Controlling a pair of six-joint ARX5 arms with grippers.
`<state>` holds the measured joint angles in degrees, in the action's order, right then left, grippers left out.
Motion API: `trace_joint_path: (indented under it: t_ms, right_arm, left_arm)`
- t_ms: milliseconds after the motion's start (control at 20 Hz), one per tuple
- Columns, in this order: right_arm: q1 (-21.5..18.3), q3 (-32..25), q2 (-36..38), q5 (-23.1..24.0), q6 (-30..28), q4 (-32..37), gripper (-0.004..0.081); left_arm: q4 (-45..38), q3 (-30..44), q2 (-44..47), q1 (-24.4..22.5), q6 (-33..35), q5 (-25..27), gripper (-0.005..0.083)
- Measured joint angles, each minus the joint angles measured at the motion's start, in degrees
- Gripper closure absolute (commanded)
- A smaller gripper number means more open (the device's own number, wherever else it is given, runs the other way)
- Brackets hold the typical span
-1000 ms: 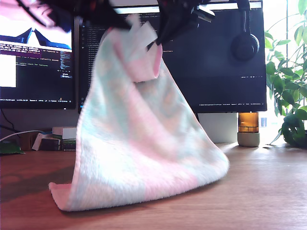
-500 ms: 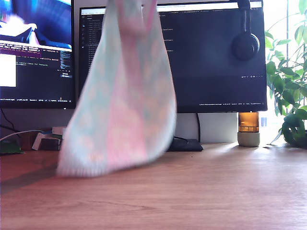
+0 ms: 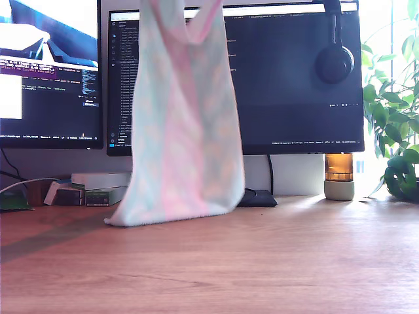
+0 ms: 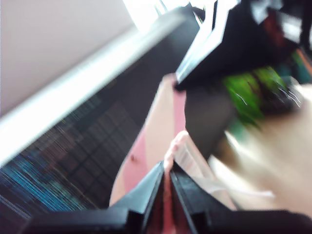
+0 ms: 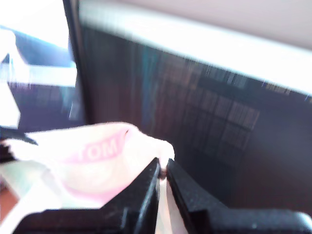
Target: Fold the tea towel to a neat square and place it to the right
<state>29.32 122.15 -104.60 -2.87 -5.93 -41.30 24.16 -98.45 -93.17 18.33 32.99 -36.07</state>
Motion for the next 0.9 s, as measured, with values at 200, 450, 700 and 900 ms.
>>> trace_joint_path:
  t_ms: [200,450,700,900]
  right_arm:
    - [-0.11,0.0,-0.02,-3.61,-0.02,-10.16,0.0783]
    - [-0.92,0.0,-0.02,-4.31,-1.18,-18.84,0.0783]
    - [-2.08,0.0,-0.02,-5.77,-1.46,-23.58,0.0783]
    - [-2.23,-0.94,-0.02,-5.79,-1.66,-25.2,0.0783]
  left_arm:
    - [10.01,0.0,-0.02,0.04,1.07,-3.43,0.0795]
    - [16.68,0.17,-0.02,1.81,2.12,-4.0,0.0795]
    - [18.14,3.08,0.0,4.26,2.43,-3.89,0.0795]
    - [18.08,10.12,0.0,4.83,2.56,-3.54,0.0795]
